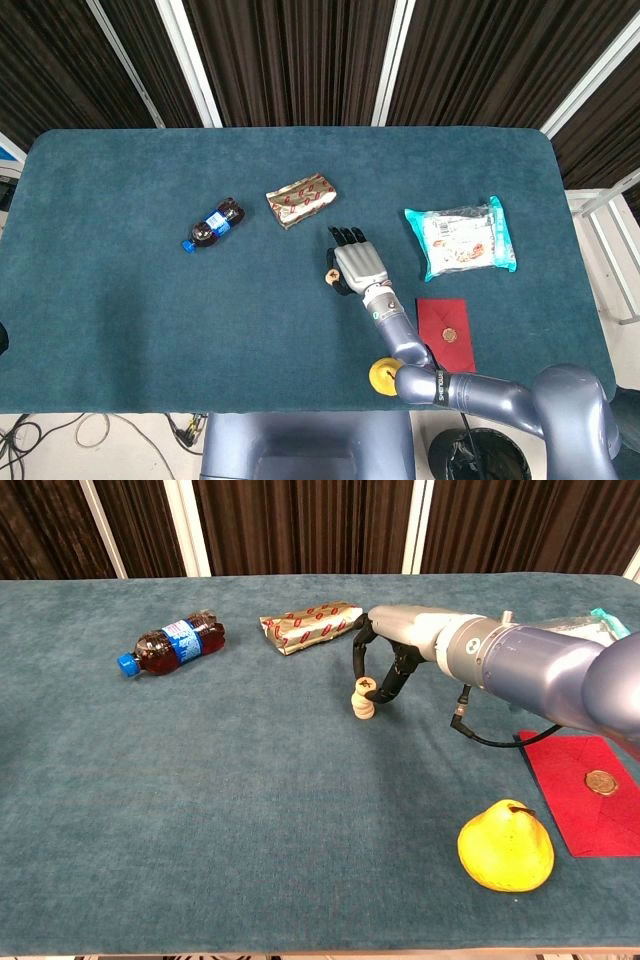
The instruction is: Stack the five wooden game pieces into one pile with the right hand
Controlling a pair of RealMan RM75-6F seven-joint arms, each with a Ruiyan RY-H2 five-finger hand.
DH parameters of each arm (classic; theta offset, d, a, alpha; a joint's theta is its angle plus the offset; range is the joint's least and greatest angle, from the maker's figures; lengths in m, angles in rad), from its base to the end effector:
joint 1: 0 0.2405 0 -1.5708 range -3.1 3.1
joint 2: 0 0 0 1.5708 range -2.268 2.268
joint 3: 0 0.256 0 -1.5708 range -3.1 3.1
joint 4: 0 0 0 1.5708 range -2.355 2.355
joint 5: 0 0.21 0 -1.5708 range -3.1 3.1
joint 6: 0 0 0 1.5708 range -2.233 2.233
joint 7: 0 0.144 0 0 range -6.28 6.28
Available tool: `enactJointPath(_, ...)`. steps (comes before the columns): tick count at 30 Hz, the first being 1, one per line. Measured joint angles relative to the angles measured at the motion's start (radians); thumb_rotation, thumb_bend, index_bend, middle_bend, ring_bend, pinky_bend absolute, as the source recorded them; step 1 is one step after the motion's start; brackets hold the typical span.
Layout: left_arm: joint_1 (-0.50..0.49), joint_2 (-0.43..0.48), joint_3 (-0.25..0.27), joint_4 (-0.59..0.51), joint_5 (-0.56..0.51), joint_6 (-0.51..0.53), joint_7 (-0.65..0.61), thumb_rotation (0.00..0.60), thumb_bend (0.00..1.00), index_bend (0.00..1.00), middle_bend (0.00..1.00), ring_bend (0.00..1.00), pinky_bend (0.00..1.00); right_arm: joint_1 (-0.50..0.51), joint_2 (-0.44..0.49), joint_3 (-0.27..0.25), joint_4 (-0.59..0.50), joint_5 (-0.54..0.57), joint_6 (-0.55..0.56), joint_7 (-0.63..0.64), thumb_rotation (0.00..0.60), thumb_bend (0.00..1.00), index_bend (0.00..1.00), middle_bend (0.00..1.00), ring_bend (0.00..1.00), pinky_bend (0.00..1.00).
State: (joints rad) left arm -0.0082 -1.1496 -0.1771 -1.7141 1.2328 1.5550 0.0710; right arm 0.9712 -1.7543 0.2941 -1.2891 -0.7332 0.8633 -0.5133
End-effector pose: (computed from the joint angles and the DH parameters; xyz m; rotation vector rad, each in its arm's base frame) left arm -0.3252 0.1746 0.1791 -0.9994 -0.9707 -0.8646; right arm -0.0856 -0.3877 -0.0681 1.8286 -1.0830 0.8616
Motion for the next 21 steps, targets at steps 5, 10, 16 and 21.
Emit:
enactJointPath(5, 0.0, 0.0, 0.001, 0.0, 0.0, 0.0, 0.001, 0.6, 0.61, 0.11, 0.0, 0.0, 0.0, 0.003, 0.001, -0.005, -0.001, 0.005, 0.001, 0.001, 0.6, 0.4, 0.51, 0.0, 0.0, 0.0)
enactJointPath(10, 0.0, 0.0, 0.0, 0.0, 0.0, 0.0, 0.001, 0.6, 0.61, 0.11, 0.0, 0.0, 0.0, 0.005, 0.001, -0.01, 0.0, 0.009, 0.001, 0.0, 0.6, 0.4, 0.49, 0.0, 0.0, 0.0)
enactJointPath(16, 0.0, 0.0, 0.0, 0.0, 0.0, 0.001, -0.001, 0.6, 0.61, 0.11, 0.0, 0.0, 0.0, 0.008, -0.001, -0.015, -0.001, 0.005, 0.004, 0.003, 0.6, 0.4, 0.48, 0.0, 0.0, 0.0)
enactJointPath(21, 0.0, 0.0, 0.0, 0.0, 0.0, 0.0, -0.001, 0.6, 0.61, 0.11, 0.0, 0.0, 0.0, 0.011, -0.001, -0.014, -0.002, 0.006, 0.006, 0.004, 0.6, 0.4, 0.45, 0.0, 0.0, 0.0)
